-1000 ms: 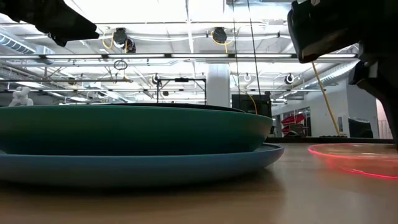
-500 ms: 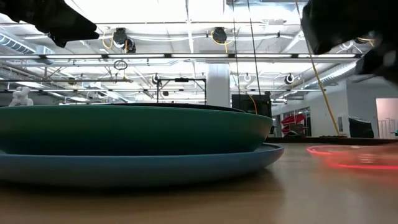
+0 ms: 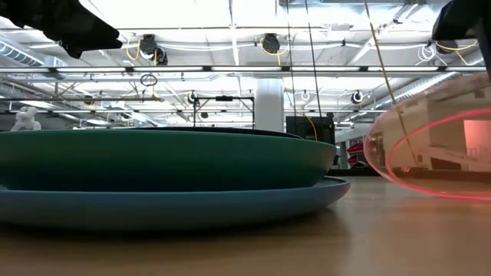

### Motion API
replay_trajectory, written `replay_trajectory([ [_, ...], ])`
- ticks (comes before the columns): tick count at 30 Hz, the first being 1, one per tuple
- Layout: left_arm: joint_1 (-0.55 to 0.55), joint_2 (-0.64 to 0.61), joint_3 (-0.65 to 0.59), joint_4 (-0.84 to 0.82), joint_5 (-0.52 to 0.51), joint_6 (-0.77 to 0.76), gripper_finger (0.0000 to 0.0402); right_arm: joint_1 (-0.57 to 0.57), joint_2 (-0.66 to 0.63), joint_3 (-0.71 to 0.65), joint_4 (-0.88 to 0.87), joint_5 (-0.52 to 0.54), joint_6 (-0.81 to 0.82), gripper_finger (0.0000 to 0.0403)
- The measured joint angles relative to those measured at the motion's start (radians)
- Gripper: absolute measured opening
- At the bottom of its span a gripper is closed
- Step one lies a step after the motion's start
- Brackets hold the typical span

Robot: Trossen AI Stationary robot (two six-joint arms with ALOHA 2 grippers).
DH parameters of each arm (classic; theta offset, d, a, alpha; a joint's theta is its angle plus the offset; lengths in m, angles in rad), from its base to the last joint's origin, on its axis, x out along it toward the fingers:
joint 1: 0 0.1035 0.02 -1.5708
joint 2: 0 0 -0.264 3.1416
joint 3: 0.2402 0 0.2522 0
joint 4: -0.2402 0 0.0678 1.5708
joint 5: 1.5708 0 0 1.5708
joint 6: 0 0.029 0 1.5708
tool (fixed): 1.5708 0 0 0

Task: Stack plastic plates
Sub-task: Stack the light orange plate on top of the light blue plate

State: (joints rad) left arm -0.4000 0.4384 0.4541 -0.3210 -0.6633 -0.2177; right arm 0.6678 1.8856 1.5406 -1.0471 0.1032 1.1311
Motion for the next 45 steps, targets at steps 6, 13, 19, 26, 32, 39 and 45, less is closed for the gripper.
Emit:
replay_trajectory([
  [6, 0.000, 0.000, 0.000, -0.013, 0.000, 0.005, 0.0170, 0.000, -0.034, 0.001, -0.001, 0.025, 0.009, 0.0001],
  [13, 0.000, 0.000, 0.000, -0.024, 0.000, 0.005, 0.0170, -0.004, -0.060, 0.008, -0.004, 0.105, -0.012, 0.0000],
  [19, -0.001, 0.000, 0.000, -0.025, 0.000, 0.004, 0.0170, -0.019, -0.059, 0.079, -0.013, 0.197, -0.096, 0.0000],
  [26, 0.000, 0.000, 0.000, -0.026, 0.000, 0.004, 0.0170, -0.043, -0.059, 0.171, 0.019, 0.324, -0.258, 0.0000],
  [32, 0.000, 0.000, 0.000, -0.026, 0.000, 0.004, 0.0170, -0.087, -0.053, 0.172, 0.192, 0.346, -0.484, 0.0000],
  [39, 0.000, 0.000, 0.000, -0.027, 0.000, 0.004, 0.0170, -0.139, -0.031, 0.172, 0.354, 0.342, -0.776, 0.0000],
  [45, 0.000, 0.000, 0.000, -0.027, 0.000, 0.003, 0.0170, -0.173, 0.045, 0.173, 0.445, 0.307, -0.977, 0.0000],
])
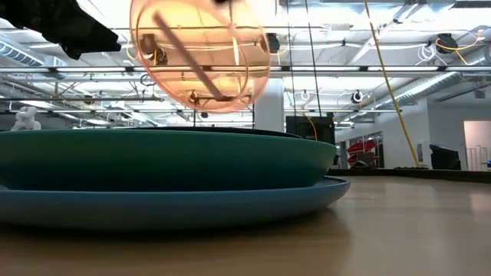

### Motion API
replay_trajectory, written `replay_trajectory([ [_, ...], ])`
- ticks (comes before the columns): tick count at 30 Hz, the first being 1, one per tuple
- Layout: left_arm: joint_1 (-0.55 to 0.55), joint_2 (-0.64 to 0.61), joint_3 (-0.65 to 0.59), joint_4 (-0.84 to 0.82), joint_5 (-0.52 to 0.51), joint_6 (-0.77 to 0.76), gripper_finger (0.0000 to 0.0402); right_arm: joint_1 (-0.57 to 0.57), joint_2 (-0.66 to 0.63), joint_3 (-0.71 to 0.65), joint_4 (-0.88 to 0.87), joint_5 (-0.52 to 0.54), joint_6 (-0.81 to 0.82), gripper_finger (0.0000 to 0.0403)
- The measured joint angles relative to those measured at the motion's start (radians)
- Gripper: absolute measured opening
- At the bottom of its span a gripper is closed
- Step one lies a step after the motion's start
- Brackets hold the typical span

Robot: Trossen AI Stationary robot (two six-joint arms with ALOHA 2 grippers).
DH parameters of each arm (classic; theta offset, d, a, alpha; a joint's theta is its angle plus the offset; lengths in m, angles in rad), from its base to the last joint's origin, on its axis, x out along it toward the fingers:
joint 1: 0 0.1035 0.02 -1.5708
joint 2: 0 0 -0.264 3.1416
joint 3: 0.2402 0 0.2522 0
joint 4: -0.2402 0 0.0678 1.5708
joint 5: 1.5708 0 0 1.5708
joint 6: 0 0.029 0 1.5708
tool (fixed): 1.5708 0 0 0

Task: Stack plastic plates
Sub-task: Stack the light orange plate on top of the light blue plate

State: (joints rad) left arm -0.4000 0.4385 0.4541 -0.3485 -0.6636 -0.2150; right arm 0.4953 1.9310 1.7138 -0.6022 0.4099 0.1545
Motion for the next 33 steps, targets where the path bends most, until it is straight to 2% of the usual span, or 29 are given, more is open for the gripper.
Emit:
replay_trajectory([
  [6, 0.000, 0.000, 0.000, 0.000, 0.000, -0.009, 0.0170, -0.005, 0.072, -0.001, -0.002, -0.001, -0.125, 0.0000],
  [18, 0.000, 0.000, 0.000, -0.014, 0.000, -0.031, 0.0170, -0.013, 0.096, -0.001, -0.020, -0.019, -0.148, 0.0006],
  [25, 0.000, 0.000, 0.000, -0.018, 0.000, -0.033, 0.0170, -0.017, 0.097, -0.001, -0.026, -0.019, -0.111, 0.0041],
  [33, 0.000, 0.000, 0.000, -0.018, 0.000, -0.035, 0.0170, -0.025, 0.097, -0.001, -0.026, -0.019, -0.062, 0.0103],
])
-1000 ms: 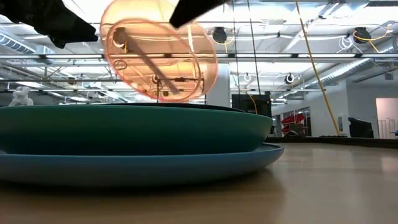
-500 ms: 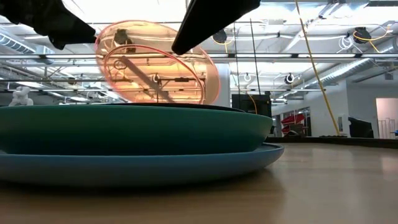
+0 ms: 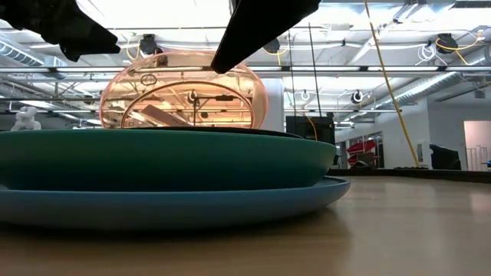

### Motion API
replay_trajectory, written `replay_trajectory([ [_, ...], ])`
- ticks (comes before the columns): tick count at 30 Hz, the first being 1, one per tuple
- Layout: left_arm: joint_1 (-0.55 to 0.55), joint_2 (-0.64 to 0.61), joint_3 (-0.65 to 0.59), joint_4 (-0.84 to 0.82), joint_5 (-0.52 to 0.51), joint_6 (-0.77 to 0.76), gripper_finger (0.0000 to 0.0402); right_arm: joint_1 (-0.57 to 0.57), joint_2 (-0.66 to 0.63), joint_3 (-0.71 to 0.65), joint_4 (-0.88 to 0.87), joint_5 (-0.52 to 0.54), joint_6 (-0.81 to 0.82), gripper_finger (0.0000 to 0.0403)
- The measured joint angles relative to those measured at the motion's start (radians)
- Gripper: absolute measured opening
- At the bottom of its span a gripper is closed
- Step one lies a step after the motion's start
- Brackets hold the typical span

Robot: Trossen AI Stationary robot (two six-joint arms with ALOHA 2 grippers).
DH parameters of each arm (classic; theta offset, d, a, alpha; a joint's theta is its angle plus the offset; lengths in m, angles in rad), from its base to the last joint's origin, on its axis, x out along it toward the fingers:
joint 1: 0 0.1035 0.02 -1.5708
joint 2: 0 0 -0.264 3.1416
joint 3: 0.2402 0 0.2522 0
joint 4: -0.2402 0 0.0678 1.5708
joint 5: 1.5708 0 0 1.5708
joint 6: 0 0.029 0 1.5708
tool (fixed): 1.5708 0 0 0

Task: Stack plastic plates
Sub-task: Stack the light orange plate on top of the light blue plate, then return to Home Position

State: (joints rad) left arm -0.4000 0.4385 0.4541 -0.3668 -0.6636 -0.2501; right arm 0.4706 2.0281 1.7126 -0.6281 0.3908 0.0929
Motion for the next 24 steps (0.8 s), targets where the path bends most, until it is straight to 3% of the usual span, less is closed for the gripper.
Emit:
replay_trajectory([
  [6, 0.000, 0.000, 0.000, 0.000, 0.000, -0.003, 0.0170, -0.003, 0.000, 0.000, -0.017, -0.007, 0.072, 0.0144],
  [16, 0.000, 0.000, 0.000, 0.000, 0.000, -0.007, 0.0170, -0.033, 0.000, 0.000, -0.068, -0.160, 0.234, 0.0204],
  [24, 0.000, 0.000, 0.000, -0.006, 0.000, -0.021, 0.0170, -0.035, 0.000, 0.000, -0.079, -0.102, 0.168, 0.0213],
])
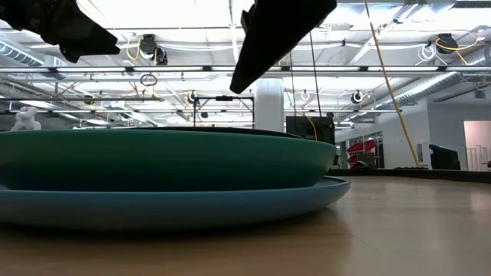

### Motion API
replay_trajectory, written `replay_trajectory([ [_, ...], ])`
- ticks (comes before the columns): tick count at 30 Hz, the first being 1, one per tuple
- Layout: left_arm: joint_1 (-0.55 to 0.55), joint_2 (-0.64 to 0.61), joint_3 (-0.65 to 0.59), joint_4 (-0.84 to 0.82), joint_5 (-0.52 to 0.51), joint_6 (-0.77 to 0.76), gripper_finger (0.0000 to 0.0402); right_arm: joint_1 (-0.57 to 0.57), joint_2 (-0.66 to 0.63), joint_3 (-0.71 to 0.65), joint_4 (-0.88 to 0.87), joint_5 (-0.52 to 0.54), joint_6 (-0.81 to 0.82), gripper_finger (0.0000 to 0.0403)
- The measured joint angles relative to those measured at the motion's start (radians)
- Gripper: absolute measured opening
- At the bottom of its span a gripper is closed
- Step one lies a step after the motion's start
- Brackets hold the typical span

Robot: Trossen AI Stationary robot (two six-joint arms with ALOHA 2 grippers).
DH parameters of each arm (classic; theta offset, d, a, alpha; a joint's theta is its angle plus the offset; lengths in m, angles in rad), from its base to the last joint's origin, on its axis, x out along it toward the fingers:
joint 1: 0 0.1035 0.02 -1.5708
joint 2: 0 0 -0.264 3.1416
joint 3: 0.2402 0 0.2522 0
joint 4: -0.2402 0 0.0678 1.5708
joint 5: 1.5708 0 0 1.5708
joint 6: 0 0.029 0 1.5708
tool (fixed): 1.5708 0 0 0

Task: Stack plastic plates
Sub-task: Return to Home Position

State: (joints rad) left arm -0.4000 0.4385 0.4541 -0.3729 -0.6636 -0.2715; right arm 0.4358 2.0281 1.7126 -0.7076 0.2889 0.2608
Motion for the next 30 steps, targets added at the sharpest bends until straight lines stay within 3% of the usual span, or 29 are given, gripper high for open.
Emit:
replay_trajectory([
  [8, -0.001, 0.000, 0.000, 0.000, 0.000, -0.007, 0.0170, -0.034, -0.042, -0.011, 0.006, 0.073, -0.220, 0.0193],
  [13, -0.010, 0.000, 0.000, -0.015, 0.005, -0.018, 0.0170, -0.086, -0.123, -0.097, 0.022, 0.072, -0.315, 0.0180],
  [22, -0.043, 0.001, 0.000, -0.038, 0.006, -0.027, 0.0170, -0.210, -0.426, -0.566, 0.453, -0.055, -0.401, 0.0167],
  [30, -0.062, 0.020, 0.000, -0.044, 0.007, 0.033, 0.0170, -0.287, -0.730, -0.962, 0.816, -0.085, -0.409, 0.0167],
])
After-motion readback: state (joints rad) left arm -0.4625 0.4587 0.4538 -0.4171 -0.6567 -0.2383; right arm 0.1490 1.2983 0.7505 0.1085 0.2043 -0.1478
